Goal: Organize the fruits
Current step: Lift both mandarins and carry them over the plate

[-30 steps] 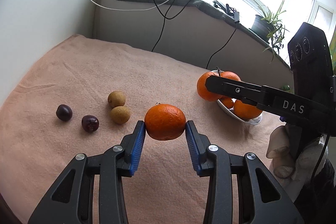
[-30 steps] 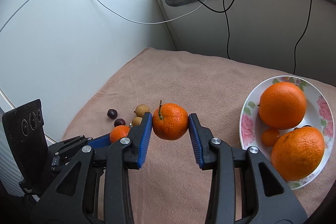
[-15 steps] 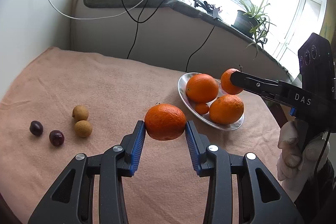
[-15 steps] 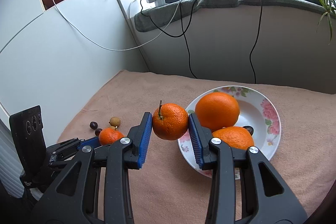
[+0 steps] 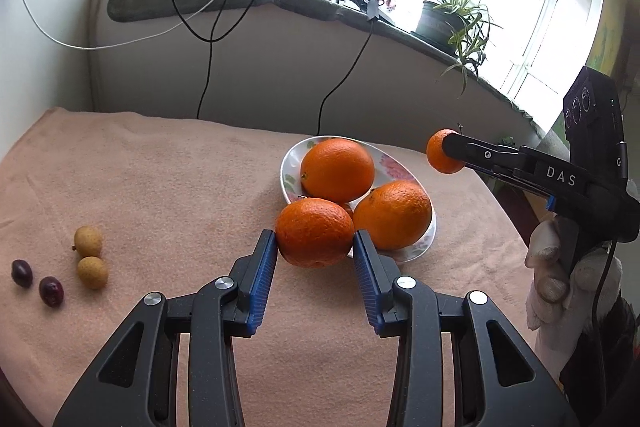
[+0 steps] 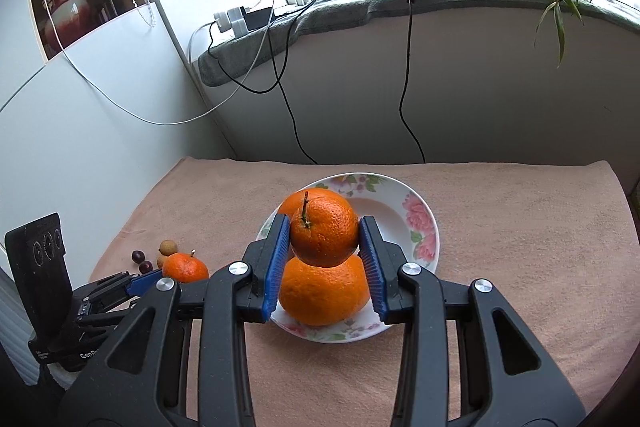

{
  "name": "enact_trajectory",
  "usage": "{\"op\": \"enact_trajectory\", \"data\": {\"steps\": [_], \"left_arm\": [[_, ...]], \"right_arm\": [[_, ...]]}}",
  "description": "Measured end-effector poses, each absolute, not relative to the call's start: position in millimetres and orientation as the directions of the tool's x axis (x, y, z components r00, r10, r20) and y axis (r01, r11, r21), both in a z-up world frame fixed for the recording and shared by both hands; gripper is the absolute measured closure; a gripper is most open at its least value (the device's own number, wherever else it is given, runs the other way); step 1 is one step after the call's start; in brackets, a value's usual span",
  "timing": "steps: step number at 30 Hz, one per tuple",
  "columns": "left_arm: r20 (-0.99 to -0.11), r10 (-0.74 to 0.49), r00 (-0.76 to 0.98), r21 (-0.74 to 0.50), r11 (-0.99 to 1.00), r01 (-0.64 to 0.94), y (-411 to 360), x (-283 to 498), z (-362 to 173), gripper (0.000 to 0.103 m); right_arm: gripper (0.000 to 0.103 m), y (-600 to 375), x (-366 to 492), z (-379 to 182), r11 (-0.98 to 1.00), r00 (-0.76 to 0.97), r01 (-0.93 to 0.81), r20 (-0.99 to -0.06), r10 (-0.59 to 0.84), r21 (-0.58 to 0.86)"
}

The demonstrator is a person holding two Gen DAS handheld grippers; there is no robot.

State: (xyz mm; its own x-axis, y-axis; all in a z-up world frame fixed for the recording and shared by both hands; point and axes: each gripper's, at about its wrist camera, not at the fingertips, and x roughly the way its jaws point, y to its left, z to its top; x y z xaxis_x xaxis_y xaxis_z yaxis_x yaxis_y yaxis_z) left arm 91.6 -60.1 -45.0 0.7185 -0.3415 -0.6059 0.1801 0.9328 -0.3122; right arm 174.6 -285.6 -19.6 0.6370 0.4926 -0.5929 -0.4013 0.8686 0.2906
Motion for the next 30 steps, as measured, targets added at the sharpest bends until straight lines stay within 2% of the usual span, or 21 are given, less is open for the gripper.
{"op": "enact_trajectory", "data": {"steps": [30], "left_arm": [[-0.652,-0.34,0.678,-0.274,0.939,0.208,-90,128,-55,0.065]], "right_arm": [[0.065,-307,234,-70,0.877,0.575,-0.331,-0.663,0.479,0.347]]}}
